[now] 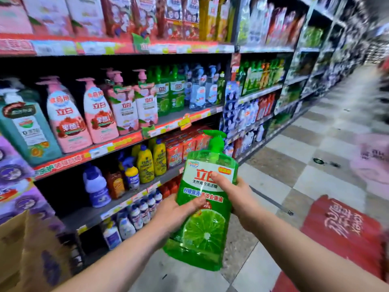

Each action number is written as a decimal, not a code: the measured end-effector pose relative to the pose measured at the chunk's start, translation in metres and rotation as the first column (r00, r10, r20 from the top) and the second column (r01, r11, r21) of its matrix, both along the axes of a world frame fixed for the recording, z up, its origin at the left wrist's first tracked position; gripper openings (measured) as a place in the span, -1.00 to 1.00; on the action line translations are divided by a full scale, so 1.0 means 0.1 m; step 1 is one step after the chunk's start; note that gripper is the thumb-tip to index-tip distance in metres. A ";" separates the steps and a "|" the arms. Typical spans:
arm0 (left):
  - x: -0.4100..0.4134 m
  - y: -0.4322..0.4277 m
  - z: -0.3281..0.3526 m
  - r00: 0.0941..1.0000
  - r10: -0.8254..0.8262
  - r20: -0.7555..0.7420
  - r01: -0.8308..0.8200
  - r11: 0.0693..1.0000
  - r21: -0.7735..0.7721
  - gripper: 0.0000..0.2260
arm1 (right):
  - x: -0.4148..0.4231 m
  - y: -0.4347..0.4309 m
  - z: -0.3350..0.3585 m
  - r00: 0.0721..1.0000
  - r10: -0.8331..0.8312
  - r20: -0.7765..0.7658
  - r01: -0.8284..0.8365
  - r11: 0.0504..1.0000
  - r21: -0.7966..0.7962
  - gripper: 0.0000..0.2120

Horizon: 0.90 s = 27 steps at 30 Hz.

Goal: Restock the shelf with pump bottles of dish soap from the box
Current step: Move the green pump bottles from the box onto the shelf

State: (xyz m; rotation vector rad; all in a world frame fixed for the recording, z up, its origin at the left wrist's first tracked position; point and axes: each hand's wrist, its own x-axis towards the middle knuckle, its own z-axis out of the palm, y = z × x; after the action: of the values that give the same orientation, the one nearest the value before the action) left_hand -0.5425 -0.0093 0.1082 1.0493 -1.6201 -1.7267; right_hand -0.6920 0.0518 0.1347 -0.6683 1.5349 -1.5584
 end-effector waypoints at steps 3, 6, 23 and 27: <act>-0.31 -0.18 -0.03 0.999 -0.033 0.006 0.032 0.999 0.012 -0.86 | -0.27 -0.11 -0.02 1.000 -0.026 -0.006 0.027 1.000 0.014 -0.69; -0.64 -0.42 -0.07 0.995 -0.092 -0.024 0.093 0.995 0.022 -0.92 | -0.57 -0.33 -0.02 0.998 -0.057 -0.029 0.058 0.997 0.053 -0.64; -1.68 -2.83 0.15 0.998 -0.058 0.038 0.061 0.992 -0.107 -0.56 | -1.68 -2.85 0.22 0.992 -0.014 -0.126 0.020 0.999 0.042 -0.61; -1.72 -3.22 0.16 0.989 0.130 0.071 -0.121 0.987 -0.109 -0.63 | -1.79 -3.42 0.23 0.985 0.068 -0.156 -0.061 0.997 0.052 -0.54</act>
State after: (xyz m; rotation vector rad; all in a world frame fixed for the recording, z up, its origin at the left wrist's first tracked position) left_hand -0.7140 -0.3316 0.1240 1.1551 -1.6364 -1.5197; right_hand -0.8709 -0.2907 0.1576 -0.8237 1.6441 -1.4454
